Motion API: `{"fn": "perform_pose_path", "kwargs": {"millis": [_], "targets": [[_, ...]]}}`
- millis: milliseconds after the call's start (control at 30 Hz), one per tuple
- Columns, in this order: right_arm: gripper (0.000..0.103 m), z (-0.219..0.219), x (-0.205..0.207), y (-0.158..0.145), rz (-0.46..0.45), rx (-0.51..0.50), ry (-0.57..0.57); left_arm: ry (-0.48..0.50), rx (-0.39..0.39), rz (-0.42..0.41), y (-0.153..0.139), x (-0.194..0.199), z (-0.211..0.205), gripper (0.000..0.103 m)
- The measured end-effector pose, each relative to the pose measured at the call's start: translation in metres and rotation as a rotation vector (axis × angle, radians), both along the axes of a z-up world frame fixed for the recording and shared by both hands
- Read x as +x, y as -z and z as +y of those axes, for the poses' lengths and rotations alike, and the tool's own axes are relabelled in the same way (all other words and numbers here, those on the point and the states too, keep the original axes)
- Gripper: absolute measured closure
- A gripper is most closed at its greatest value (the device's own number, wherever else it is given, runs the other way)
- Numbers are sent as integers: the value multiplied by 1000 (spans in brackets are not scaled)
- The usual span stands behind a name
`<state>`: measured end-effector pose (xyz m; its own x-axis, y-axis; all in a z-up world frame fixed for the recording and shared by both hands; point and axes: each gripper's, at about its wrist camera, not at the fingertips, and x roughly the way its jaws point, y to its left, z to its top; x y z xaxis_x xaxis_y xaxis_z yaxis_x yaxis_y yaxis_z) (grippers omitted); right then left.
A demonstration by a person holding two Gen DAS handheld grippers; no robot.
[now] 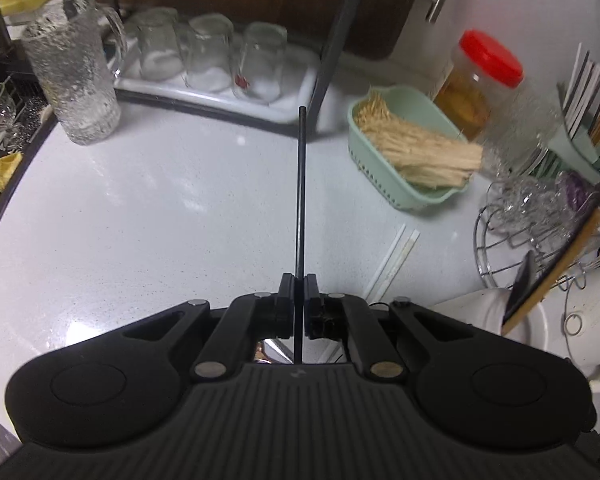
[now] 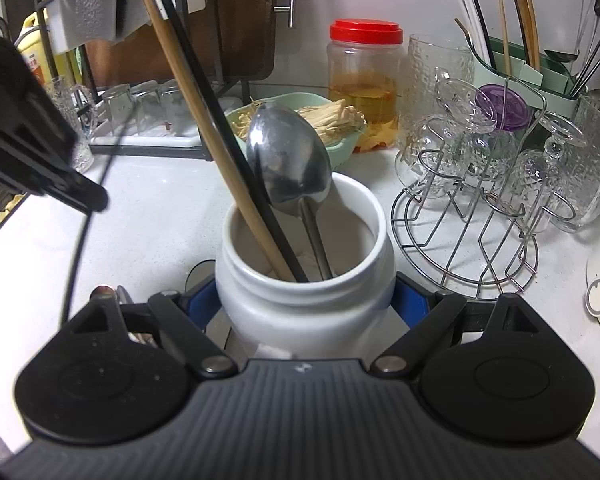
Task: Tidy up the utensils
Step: 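Lift the second black chopstick and carry it over the white mug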
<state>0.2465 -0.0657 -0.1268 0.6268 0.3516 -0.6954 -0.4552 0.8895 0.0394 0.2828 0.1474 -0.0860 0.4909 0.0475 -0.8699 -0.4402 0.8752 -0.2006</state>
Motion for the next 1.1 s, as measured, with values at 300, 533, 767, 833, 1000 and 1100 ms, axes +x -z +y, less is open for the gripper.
{"fn": "perform_pose_path", "kwargs": {"millis": [300,533,767,833,1000,1100], "targets": [[12,3,1,-1,15,-7,32,64,21,-82,-14,-16,2,98],[12,10,0,-1,24,-13,94,208,28,-146,-27,-9,3,98],[12,13,-3,0,19,-16,117,311,-20,-323,-62,-7,1,98],[12,12,-5,0,12,-13,119,326,-50,-374,-73,-8,2,98],[12,14,-5,0,16,-16,128,392,-45,-455,-101,-9,-4,98],[12,14,-5,0,19,-17,128,425,-48,-501,-111,-14,-9,98]]}}
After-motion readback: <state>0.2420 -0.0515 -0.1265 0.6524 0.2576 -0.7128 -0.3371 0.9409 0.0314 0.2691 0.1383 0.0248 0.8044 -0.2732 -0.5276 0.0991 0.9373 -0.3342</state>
